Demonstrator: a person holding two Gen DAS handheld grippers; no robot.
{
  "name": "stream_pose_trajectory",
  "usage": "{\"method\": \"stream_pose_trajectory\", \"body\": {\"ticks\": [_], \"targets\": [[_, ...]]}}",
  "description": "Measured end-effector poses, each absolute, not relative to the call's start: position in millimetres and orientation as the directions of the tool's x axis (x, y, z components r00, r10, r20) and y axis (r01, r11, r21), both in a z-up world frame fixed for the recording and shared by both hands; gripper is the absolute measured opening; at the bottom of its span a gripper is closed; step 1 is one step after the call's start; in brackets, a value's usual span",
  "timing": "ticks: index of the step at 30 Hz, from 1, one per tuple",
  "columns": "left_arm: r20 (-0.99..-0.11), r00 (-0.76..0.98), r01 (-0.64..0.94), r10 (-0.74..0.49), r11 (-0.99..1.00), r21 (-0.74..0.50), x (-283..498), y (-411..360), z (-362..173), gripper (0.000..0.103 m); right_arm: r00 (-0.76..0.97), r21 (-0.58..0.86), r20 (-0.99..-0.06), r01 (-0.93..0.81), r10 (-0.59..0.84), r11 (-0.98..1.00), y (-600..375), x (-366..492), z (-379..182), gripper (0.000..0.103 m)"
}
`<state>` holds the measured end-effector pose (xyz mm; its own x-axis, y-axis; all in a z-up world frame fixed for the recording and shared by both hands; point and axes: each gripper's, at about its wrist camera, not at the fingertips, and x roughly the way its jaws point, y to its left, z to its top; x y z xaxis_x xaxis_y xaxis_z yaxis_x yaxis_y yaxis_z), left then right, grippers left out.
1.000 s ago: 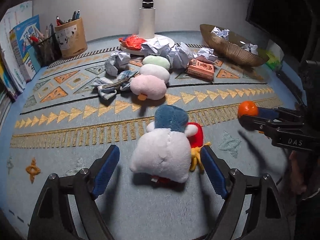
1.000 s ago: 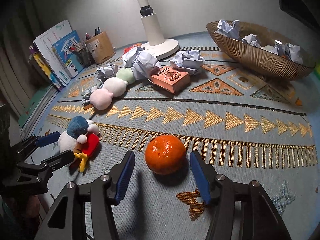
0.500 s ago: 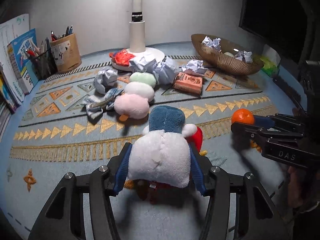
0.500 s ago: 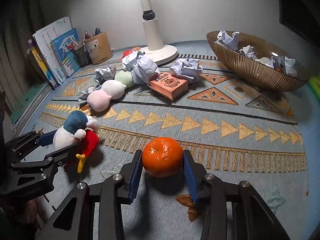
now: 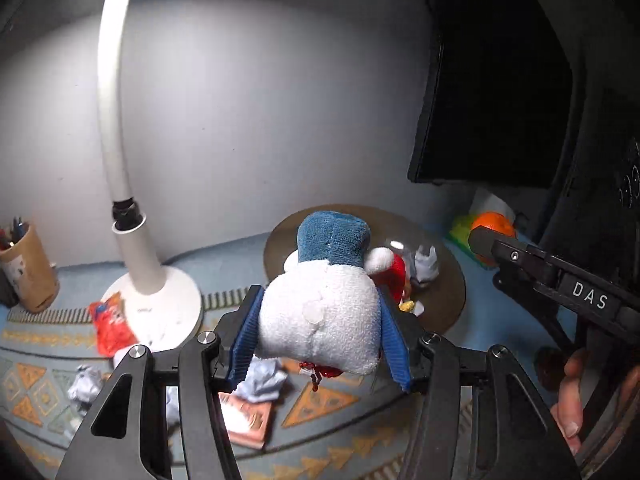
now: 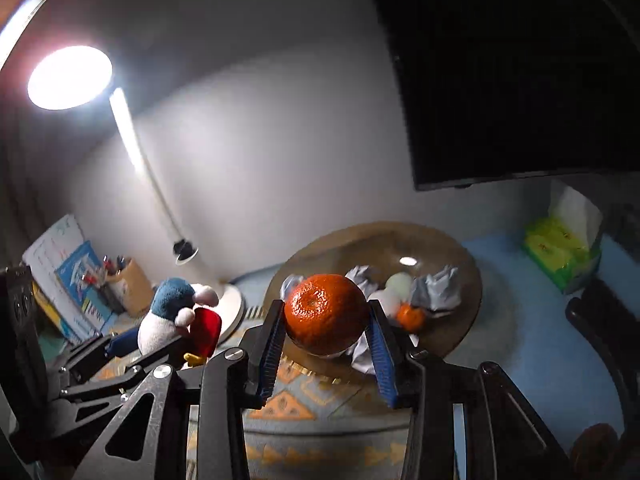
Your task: Organize objects
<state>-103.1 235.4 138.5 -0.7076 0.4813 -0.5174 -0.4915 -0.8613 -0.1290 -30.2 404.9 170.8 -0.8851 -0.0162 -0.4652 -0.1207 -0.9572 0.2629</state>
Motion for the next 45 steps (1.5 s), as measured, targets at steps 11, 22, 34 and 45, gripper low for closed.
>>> {"method": "stream_pose_trajectory", "body": {"ticks": [11, 22, 34, 45], "targets": [[-0.553, -0.642, -0.510, 0.532, -0.834, -0.210, -170.7, 286.5, 87.4, 0.067, -0.844, 0.280, -0.535, -0.152, -0.023, -0.948, 446.2, -102.1, 137.3, 0.053], [-0.525, -0.676, -0.472, 0.518, -0.851, -0.231, -137.0, 254.8, 114.1, 0.090, -0.847, 0.306, -0.529, -0.132, -0.053, -0.943, 439.0, -73.1, 142.8, 0.059], [-0.510, -0.790, -0.323, 0.340, -0.938, -0.124, -7.2, 133.0, 116.6, 0.101, -0.799, 0.283, -0.567, 0.040, -0.201, -0.958, 332.0, 14.0, 128.4, 0.073], [-0.549, -0.835, 0.001, 0.037, -0.998, -0.070, 36.4, 8.9, 46.5, 0.101, -0.756, 0.152, -0.635, 0.078, -0.157, -0.985, 246.7, 32.4, 60.4, 0.075]]}}
